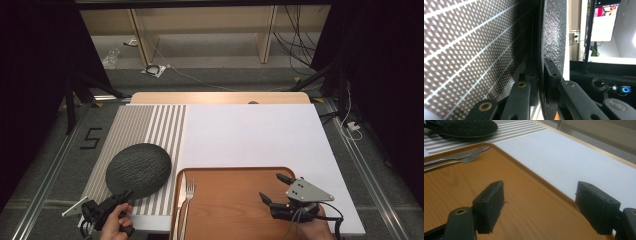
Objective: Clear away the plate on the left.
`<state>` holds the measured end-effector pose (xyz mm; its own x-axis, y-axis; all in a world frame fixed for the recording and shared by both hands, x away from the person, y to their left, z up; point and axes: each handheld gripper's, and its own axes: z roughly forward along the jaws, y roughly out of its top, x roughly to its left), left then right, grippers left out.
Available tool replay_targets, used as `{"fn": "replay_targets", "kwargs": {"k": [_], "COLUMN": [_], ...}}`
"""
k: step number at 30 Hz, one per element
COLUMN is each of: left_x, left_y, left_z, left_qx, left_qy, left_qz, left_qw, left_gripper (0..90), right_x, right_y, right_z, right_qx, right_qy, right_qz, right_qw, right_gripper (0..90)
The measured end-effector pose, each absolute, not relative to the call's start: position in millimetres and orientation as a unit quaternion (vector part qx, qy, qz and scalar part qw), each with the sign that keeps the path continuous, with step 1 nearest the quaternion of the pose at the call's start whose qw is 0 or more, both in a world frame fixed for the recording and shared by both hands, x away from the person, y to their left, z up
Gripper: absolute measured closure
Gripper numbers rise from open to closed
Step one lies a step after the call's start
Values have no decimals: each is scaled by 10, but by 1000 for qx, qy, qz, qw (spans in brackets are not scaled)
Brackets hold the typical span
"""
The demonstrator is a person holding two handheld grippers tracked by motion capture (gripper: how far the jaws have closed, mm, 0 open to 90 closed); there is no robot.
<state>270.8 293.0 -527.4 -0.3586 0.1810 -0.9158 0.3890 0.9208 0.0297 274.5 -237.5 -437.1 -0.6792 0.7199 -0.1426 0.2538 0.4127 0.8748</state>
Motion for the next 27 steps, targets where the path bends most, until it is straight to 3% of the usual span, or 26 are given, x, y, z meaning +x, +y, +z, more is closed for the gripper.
{"fn": "replay_targets", "kwargs": {"k": [18, 27], "left_x": [2684, 2678], "left_y": [2975, 2944], "left_z": [-5233, -5170], "left_qx": [171, 193], "left_qy": [813, 792], "left_qz": [-100, -108], "left_qw": [547, 569], "left_gripper": [846, 847], "right_x": [2745, 2747], "right_y": [-2379, -2376], "right_z": [-4370, -4374], "right_qx": [303, 301], "right_qy": [800, 801], "right_qz": [447, 447], "right_qw": [261, 260], "right_gripper": [243, 243]}}
